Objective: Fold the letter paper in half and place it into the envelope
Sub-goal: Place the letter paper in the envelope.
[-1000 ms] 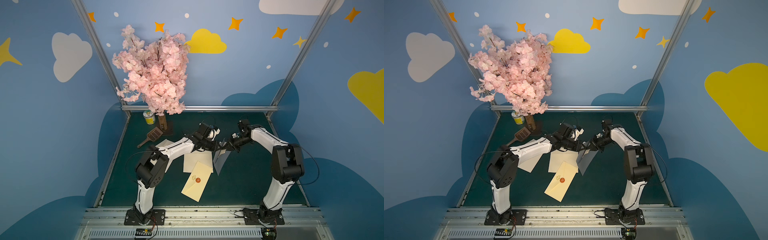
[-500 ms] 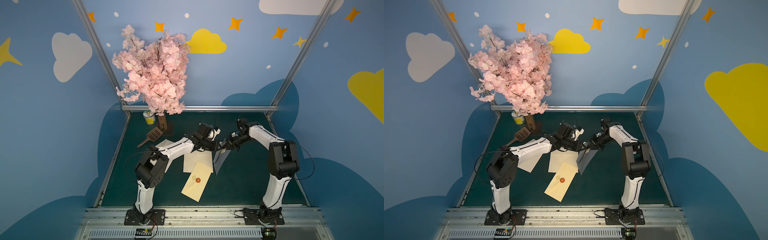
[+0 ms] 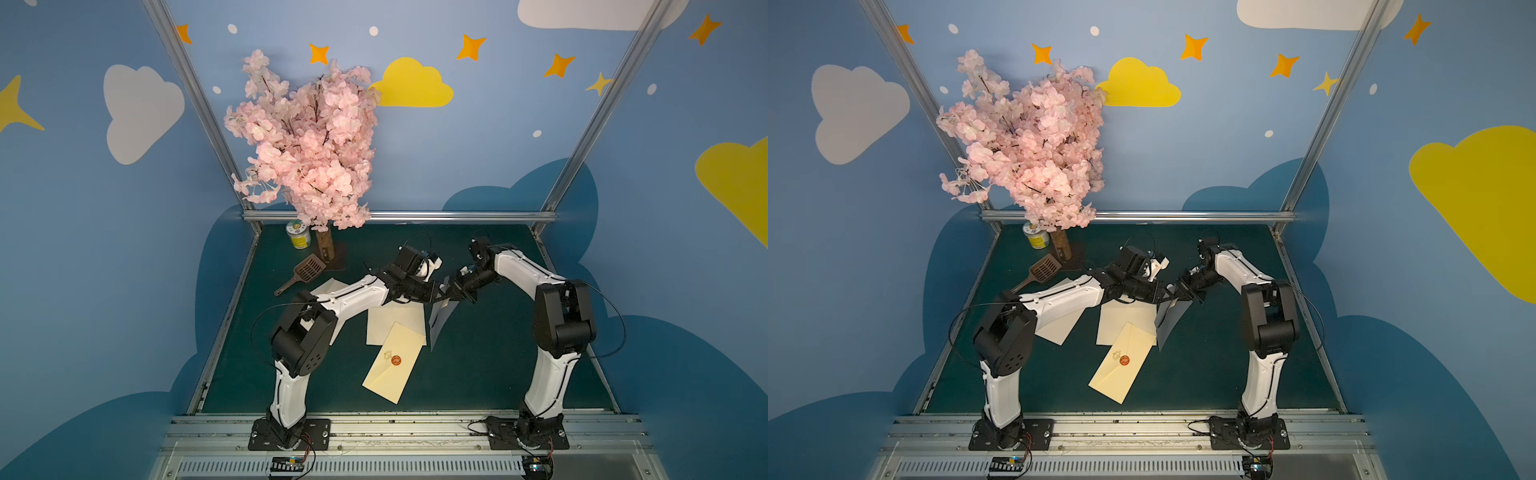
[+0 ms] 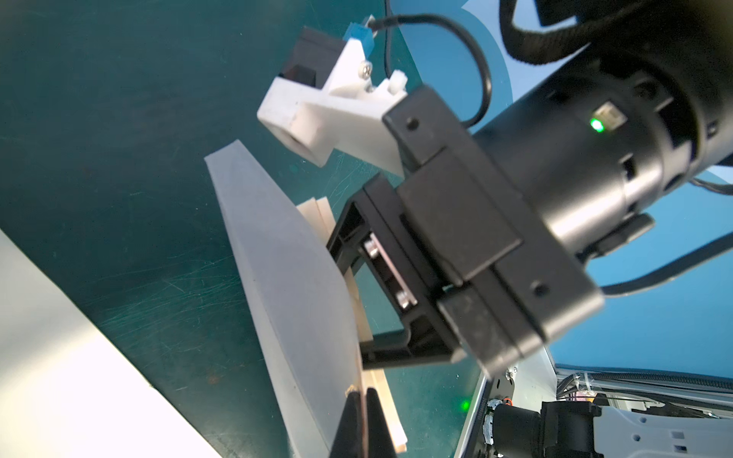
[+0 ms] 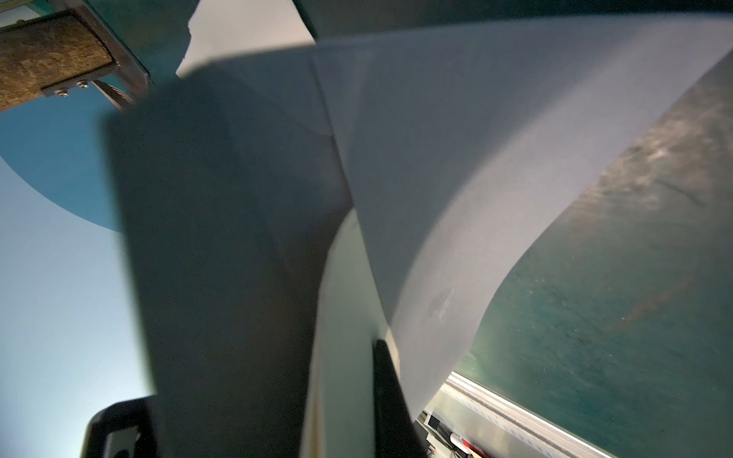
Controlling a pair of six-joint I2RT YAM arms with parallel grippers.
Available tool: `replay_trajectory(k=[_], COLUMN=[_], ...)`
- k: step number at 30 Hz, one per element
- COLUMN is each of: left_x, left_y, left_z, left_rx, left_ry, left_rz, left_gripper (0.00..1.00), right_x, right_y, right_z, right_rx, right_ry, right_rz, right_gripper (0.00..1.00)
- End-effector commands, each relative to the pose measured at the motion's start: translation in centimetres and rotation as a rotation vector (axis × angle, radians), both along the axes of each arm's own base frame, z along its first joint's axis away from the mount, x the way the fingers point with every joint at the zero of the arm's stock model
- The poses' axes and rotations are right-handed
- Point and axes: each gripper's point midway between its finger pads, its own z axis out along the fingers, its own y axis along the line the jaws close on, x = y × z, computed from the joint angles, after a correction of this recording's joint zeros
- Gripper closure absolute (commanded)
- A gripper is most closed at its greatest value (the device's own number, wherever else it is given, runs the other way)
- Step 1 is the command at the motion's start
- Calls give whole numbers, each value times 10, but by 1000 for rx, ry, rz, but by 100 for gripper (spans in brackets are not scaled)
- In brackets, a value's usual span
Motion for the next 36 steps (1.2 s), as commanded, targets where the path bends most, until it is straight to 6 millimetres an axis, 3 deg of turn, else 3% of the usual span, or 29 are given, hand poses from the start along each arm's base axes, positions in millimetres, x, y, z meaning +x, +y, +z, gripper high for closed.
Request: replay_trajectory(k=[1, 11, 20, 21, 25, 27, 36], left_x=[-3, -2, -2, -2, -1, 0, 1], left_y=[-5, -4, -3, -3, -1, 0, 1], left_z=[21, 24, 19, 19, 18, 18, 18], left_rx=[-43, -50, -49, -49, -45, -45, -43], left_ry=[-53, -67, -61, -61, -61, -62, -60], left_rz=[-29, -26, -24, -24, -23, -22, -19], left_gripper=[97, 97, 97, 97, 97, 97, 97], right_x=[-15, -21, -26, -26, -26, -26, -26], right_y=[8, 3, 3, 2, -6, -9, -17], right_z=[-2, -19, -4, -2, 14, 21, 27], right_rx=[13, -25, -7, -13, -52, -69, -116], right_ry=[104, 172, 166, 158, 105, 84, 48], right_rz=[2, 2, 15, 19, 49, 61, 87], right_gripper=[100, 100, 100, 98, 73, 68, 67])
